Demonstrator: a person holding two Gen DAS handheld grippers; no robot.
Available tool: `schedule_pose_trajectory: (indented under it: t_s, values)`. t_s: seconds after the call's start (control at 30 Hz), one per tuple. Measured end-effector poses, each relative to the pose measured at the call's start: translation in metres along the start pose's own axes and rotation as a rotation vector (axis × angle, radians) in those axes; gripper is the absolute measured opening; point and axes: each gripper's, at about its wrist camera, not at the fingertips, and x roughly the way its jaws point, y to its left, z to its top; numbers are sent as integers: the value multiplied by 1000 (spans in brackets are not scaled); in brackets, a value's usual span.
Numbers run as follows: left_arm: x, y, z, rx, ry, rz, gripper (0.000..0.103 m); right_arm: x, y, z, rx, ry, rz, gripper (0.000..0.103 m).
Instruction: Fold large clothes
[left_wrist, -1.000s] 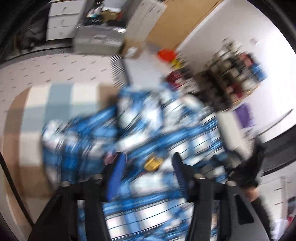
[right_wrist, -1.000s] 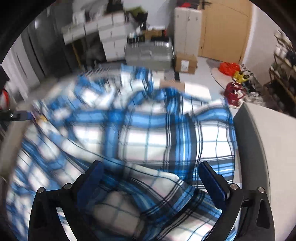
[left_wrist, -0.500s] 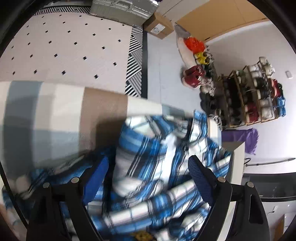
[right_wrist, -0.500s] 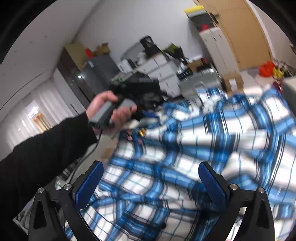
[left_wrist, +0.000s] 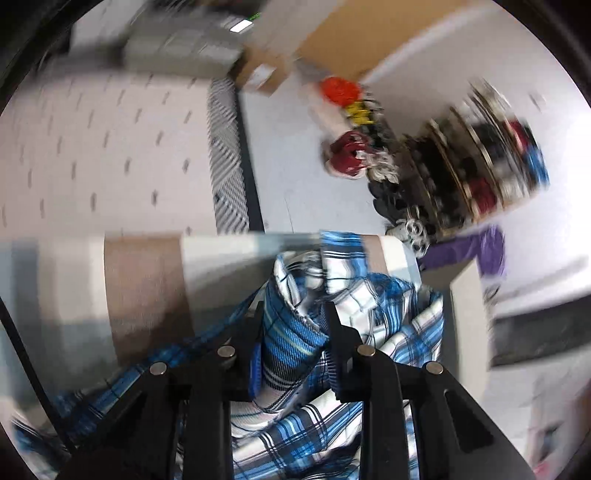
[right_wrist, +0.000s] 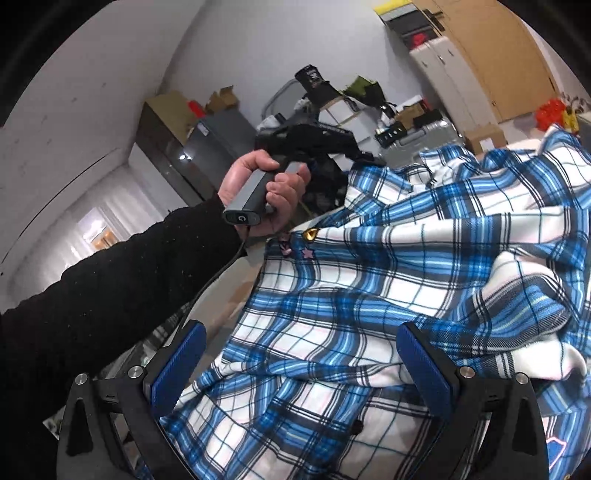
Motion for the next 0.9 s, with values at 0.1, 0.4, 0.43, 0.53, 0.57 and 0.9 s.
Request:
schedule_pose_trajectory:
  t_s: [0.1, 0.4, 0.43, 0.53, 0.57, 0.9]
  values:
    - [0, -33, -13, 234, 3, 66, 21, 4, -4, 0, 7, 13, -9, 103]
    - [23, -58, -81, 625, 289, 93, 21, 5, -5, -1, 9, 22, -3, 103]
    - [27, -60, -90, 667, 328, 112, 21, 5, -5, -2, 7, 23, 0, 103]
    - [25, -55, -101, 708, 363, 144, 22, 6, -4, -2, 6, 26, 9, 103]
    - [23, -52, -99, 706, 362, 150, 22, 6, -5, -2, 6, 28, 9, 103]
    - [37, -33, -38, 444, 170, 147, 81, 8, -5, -3, 10, 40, 16, 103]
